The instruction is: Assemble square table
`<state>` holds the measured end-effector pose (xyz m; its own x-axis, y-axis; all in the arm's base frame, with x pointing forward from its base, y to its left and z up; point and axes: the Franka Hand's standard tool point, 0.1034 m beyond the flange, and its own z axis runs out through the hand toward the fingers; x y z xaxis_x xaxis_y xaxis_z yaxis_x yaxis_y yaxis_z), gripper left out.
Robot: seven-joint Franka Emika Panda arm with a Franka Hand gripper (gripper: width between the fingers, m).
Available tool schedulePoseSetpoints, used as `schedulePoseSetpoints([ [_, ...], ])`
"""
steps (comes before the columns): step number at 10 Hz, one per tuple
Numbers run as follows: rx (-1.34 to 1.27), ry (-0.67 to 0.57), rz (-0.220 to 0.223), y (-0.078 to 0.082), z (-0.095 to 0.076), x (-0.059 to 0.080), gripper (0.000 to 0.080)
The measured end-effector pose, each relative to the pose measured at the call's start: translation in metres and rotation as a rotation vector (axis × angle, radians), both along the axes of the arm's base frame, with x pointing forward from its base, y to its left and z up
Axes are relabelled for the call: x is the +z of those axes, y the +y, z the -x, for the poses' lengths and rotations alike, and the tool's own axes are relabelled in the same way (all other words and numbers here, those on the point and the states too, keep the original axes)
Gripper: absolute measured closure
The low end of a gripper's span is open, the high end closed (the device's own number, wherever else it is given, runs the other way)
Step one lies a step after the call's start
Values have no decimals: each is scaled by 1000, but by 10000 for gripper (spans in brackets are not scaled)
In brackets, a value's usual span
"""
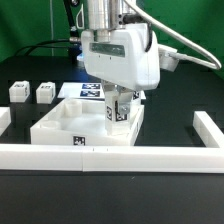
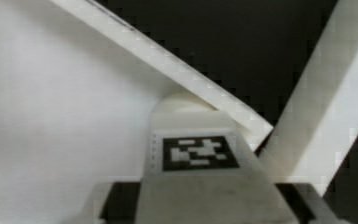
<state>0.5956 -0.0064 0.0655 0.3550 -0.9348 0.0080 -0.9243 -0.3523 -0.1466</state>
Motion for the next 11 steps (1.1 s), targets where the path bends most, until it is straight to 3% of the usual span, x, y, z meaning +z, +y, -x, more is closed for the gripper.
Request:
schedulePoseSetpoints([
  [5,-90,3,-16,-1,0,0,509],
  [7,-406,19,-58,-12,1,0,509],
  [8,-576,36,-99,-18,2,0,509],
  [9,-691,32,-133,-31,-2,2,509],
  [10,-831,21,-155,-46,-8,4,509],
  [11,-877,25,-158,-46,-8,2,509],
])
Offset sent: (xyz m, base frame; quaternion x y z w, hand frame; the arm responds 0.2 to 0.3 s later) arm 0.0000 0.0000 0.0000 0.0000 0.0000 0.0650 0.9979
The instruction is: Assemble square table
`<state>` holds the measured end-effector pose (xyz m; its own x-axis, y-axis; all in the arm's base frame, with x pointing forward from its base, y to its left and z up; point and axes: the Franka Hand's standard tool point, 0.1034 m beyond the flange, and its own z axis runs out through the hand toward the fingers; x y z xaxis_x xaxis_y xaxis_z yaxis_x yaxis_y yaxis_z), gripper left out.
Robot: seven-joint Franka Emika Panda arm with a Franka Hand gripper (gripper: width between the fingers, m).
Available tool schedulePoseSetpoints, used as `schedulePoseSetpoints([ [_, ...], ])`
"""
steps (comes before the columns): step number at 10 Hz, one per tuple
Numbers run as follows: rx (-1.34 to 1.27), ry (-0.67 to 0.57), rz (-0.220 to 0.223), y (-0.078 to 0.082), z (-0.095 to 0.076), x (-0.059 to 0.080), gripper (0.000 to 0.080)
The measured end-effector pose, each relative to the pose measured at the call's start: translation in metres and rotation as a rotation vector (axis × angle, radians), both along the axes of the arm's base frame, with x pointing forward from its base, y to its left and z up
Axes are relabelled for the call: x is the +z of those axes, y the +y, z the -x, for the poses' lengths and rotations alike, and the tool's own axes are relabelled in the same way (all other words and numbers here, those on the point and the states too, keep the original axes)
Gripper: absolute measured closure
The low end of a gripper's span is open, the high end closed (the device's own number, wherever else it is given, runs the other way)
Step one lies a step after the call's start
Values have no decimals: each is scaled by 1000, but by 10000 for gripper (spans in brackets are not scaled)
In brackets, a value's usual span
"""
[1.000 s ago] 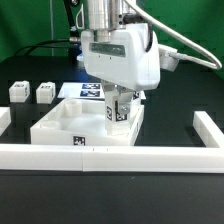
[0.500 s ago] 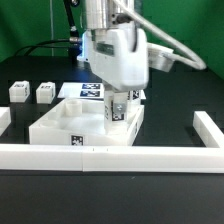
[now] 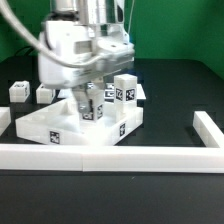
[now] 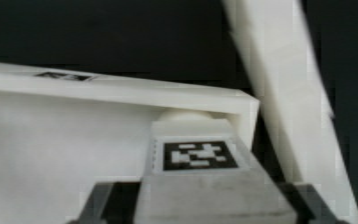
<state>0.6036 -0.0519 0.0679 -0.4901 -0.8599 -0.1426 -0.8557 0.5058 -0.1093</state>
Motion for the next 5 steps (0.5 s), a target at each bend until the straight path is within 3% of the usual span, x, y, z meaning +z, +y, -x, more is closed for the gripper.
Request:
schedulePoseSetpoints([
  [2,32,0,6,1,1,-1,509],
  [3,69,1,12,1,1,-1,281],
  [4,245,-16,47,4,4,-3,281],
  [5,445,-33,73,28,14,-9,179],
])
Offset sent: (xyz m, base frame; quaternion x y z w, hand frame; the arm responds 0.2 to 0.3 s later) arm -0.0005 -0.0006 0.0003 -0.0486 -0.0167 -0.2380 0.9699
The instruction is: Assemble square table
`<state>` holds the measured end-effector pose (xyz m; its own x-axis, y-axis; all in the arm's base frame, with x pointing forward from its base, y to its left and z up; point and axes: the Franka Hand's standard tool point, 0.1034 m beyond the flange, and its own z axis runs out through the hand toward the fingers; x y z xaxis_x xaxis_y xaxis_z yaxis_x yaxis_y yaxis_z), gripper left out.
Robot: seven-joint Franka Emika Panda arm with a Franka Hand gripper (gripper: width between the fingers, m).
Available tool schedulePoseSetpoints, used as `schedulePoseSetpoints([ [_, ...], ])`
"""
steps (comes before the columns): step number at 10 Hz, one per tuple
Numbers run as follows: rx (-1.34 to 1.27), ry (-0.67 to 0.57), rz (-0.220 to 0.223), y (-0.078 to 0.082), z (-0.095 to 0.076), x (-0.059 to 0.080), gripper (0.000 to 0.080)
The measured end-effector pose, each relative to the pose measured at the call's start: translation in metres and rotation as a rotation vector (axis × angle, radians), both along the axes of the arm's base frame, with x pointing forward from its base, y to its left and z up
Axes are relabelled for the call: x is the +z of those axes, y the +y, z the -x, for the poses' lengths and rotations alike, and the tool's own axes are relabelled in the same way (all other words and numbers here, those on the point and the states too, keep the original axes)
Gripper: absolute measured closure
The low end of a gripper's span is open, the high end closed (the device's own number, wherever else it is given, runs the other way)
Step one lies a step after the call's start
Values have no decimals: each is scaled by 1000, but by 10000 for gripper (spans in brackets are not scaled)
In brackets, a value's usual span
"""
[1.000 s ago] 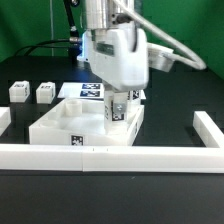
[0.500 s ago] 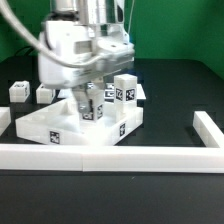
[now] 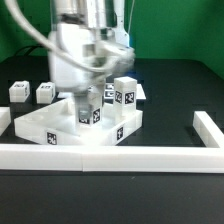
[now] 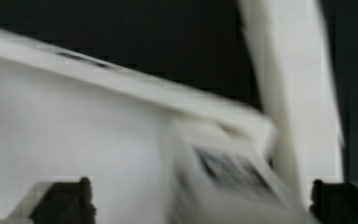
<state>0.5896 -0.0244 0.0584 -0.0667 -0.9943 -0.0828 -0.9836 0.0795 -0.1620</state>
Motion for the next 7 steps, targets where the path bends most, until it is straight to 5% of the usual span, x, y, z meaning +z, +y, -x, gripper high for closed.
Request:
schedulePoseSetpoints([
  [1,199,2,5,11,1,4,159],
  [7,695,-7,84,0,-5,11,150],
])
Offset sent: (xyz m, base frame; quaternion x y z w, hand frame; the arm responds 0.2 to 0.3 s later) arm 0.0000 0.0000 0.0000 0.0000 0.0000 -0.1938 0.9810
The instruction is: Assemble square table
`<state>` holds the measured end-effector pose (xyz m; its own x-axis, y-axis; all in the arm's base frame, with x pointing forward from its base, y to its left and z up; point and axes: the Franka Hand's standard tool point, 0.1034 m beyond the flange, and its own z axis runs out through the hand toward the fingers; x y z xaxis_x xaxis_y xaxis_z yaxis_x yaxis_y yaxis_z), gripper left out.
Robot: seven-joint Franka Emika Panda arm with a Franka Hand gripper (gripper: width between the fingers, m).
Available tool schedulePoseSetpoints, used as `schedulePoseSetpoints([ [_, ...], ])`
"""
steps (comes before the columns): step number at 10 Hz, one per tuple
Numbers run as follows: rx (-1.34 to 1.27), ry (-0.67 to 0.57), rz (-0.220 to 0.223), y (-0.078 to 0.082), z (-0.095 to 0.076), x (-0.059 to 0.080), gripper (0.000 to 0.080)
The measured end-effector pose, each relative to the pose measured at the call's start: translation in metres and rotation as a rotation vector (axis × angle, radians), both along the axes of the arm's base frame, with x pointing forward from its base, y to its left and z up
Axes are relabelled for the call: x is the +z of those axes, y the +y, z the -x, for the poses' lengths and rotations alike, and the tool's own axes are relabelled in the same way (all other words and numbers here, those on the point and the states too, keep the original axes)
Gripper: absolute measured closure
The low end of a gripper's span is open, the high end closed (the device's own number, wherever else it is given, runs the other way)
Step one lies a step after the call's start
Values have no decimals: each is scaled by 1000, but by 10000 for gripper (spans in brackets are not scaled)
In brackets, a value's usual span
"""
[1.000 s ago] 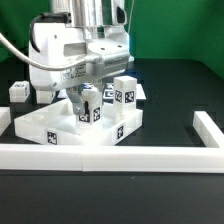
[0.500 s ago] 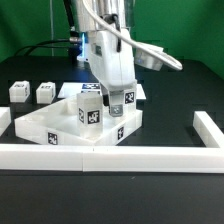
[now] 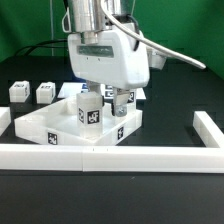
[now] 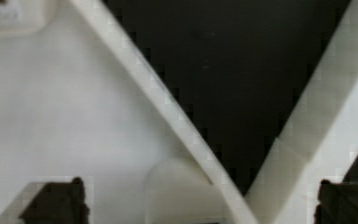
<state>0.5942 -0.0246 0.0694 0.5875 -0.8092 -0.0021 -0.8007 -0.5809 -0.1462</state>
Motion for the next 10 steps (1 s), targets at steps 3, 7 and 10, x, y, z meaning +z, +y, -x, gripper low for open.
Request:
schedulePoseSetpoints([
  [3,447,-19,69,-8,-2,5,150],
  [7,796,-32,128,-15,-3,7,150],
  [10,1194,-39,201,-21,-11,12,150],
])
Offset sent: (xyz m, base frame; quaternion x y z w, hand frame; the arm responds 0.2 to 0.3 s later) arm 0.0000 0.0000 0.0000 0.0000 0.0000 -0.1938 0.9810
